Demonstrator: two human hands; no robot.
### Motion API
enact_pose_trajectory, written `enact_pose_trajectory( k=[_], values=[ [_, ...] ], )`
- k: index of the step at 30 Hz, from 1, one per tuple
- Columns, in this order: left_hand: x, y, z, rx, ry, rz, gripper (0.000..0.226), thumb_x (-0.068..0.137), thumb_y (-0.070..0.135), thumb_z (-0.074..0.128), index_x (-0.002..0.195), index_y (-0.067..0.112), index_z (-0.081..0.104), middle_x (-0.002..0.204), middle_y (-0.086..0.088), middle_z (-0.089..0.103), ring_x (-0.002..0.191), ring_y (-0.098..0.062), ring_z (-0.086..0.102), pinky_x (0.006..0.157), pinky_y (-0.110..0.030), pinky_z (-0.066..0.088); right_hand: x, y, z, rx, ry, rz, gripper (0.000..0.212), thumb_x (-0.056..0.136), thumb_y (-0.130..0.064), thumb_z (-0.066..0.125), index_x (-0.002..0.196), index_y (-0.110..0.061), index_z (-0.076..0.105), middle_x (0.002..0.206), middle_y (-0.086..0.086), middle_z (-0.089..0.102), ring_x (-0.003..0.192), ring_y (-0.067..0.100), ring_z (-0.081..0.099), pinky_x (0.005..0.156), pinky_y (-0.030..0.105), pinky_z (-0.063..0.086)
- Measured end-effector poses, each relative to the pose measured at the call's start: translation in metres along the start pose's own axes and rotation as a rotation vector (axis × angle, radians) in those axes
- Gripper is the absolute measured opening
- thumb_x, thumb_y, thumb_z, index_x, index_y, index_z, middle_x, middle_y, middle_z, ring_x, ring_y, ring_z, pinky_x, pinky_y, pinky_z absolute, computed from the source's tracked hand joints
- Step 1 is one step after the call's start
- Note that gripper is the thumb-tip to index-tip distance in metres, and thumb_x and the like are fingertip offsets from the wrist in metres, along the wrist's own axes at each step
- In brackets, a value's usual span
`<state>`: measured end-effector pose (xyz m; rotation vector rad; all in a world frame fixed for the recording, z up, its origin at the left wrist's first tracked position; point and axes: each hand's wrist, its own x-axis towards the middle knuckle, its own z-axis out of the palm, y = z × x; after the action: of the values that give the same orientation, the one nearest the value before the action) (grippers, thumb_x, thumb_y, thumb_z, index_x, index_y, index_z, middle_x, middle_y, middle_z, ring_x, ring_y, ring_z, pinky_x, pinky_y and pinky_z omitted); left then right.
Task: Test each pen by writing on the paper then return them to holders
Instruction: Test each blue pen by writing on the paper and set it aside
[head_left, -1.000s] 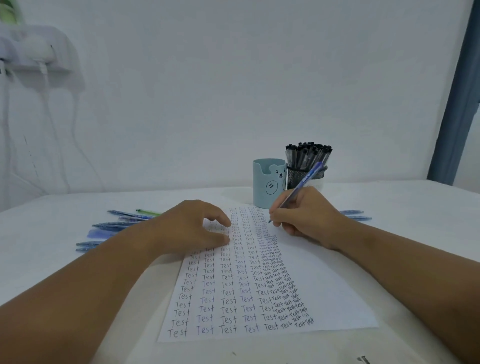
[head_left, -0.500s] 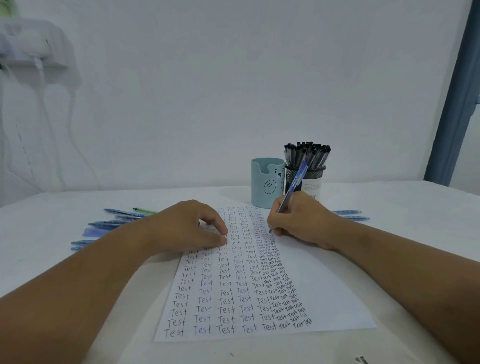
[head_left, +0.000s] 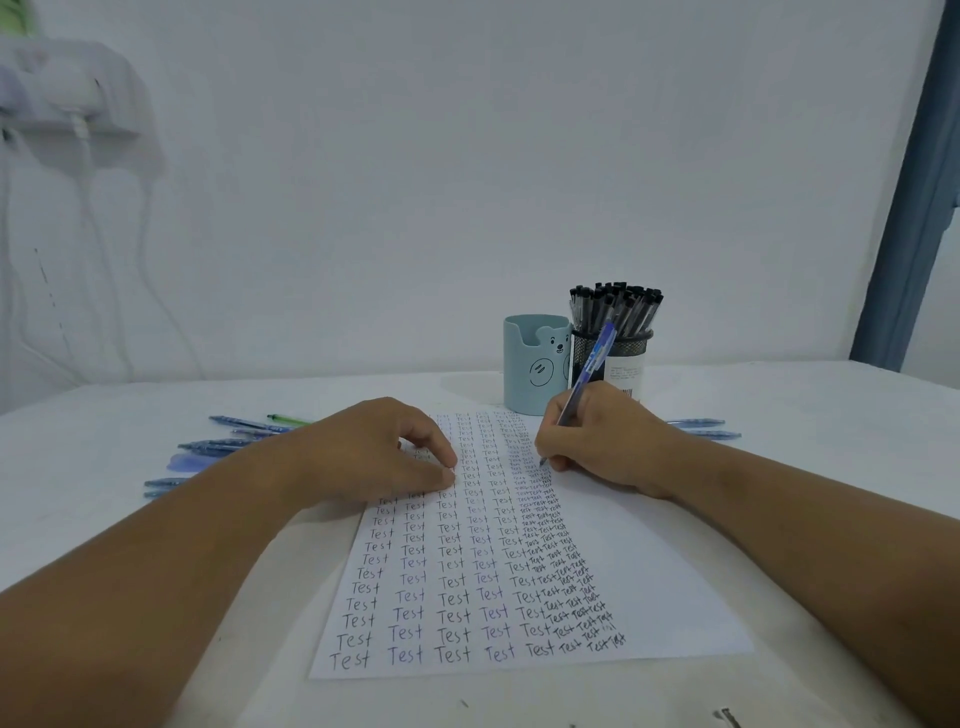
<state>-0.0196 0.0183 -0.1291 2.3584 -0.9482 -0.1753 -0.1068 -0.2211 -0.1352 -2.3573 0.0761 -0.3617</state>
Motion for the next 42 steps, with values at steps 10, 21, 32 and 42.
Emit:
enact_pose_trajectory(
  k=[10,21,32,42],
  values=[
    [-0.0010,0.0030,-0.0005,-0.019,-0.005,-0.024,0.009,0.082,0.039,0.080,0.090,0.041,0.077,0.112,0.028,0.067,0.112,0.006,0.056,0.111,-0.034,0.041,-0.0005,-0.0022,0.0006,-0.044,0.006,-0.027,0.014,0.083,-0.013,0.067,0.071,-0.007,0.070,0.064,0.001,0.071,0.059,0.003,0.058,0.072,0.026,0.053],
    [-0.0018,0.0029,-0.0012,-0.014,-0.009,-0.023,0.008,0.082,0.040,0.079,0.090,0.041,0.077,0.114,0.027,0.066,0.114,0.004,0.056,0.112,-0.036,0.041,-0.0004,0.0003,0.0008,-0.038,0.019,-0.026,0.014,0.083,-0.013,0.066,0.073,-0.004,0.070,0.068,0.008,0.072,0.058,0.006,0.057,0.064,0.022,0.049],
    [-0.0019,0.0032,-0.0012,-0.021,-0.012,-0.024,0.008,0.082,0.040,0.079,0.090,0.043,0.077,0.113,0.027,0.067,0.112,0.003,0.057,0.111,-0.037,0.042,-0.0017,-0.0017,-0.0004,-0.051,0.011,-0.036,0.017,0.083,-0.012,0.066,0.066,-0.014,0.066,0.065,0.005,0.071,0.055,0.004,0.055,0.056,0.013,0.045],
    [-0.0003,0.0005,-0.0014,-0.029,-0.017,-0.006,0.009,0.082,0.041,0.079,0.091,0.042,0.077,0.111,0.028,0.068,0.112,0.005,0.058,0.111,-0.038,0.041,-0.0011,-0.0004,0.0000,-0.064,0.013,-0.045,0.013,0.084,-0.015,0.066,0.072,-0.010,0.068,0.071,0.008,0.072,0.058,0.005,0.057,0.067,0.027,0.051]
  ],
)
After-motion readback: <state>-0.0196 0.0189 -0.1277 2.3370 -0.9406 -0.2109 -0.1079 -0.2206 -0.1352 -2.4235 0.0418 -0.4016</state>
